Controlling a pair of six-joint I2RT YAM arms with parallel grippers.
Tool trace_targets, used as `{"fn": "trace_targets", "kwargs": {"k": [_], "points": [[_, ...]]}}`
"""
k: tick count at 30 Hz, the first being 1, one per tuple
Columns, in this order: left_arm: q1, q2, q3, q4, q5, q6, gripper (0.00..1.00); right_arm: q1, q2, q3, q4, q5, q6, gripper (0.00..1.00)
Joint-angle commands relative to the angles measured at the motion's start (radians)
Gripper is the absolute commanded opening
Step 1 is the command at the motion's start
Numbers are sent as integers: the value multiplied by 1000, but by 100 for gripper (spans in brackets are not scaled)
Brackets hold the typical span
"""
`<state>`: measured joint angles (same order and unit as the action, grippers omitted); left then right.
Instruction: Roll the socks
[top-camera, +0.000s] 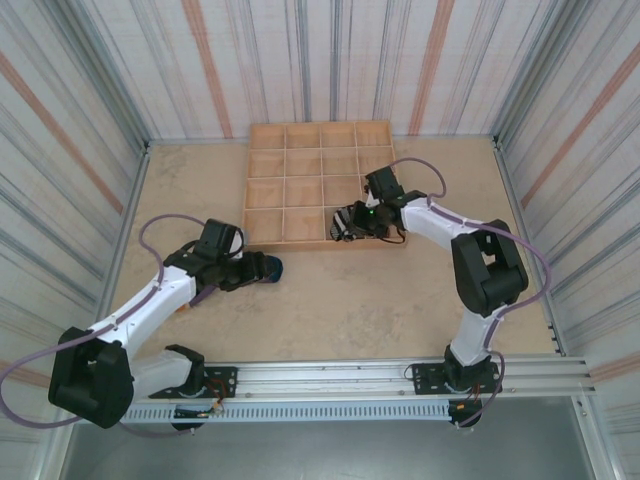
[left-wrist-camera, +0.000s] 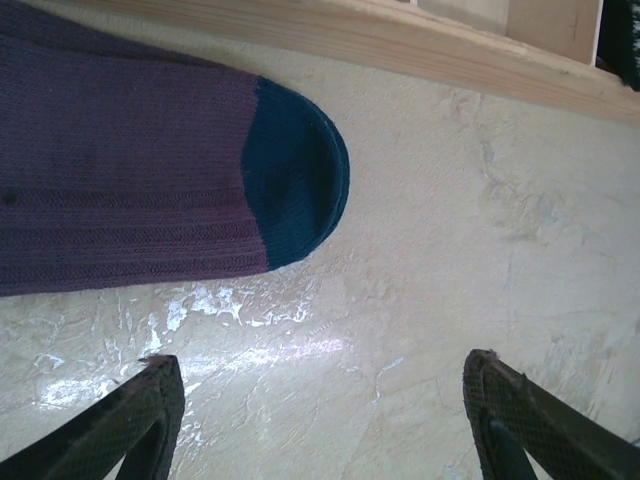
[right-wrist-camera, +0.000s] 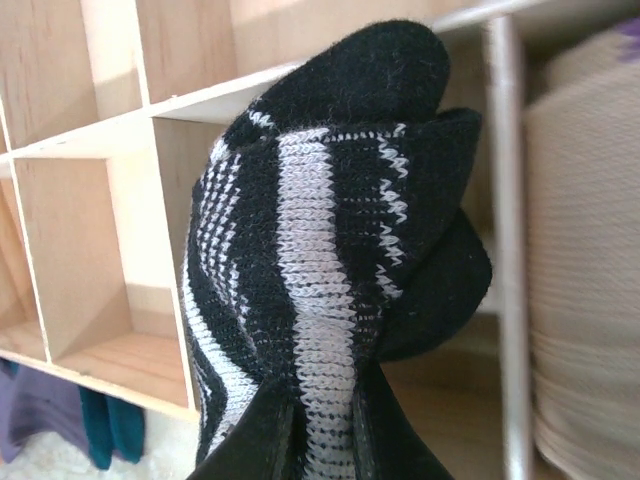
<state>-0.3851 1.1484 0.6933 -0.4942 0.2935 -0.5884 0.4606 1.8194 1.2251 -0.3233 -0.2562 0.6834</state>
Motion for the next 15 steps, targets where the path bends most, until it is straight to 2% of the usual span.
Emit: {"fn": "trace_targets", "kwargs": {"k": [1, 11, 15], "points": [[11, 9, -4, -17, -9, 27, 75, 37, 51, 34, 1, 67, -44, 0], [11, 36, -4, 4, -7, 33, 75, 81, 122, 49, 58, 131, -57, 0], [12, 62, 0, 5, -12, 39, 75, 81, 136, -7, 172, 67, -73, 0]]}}
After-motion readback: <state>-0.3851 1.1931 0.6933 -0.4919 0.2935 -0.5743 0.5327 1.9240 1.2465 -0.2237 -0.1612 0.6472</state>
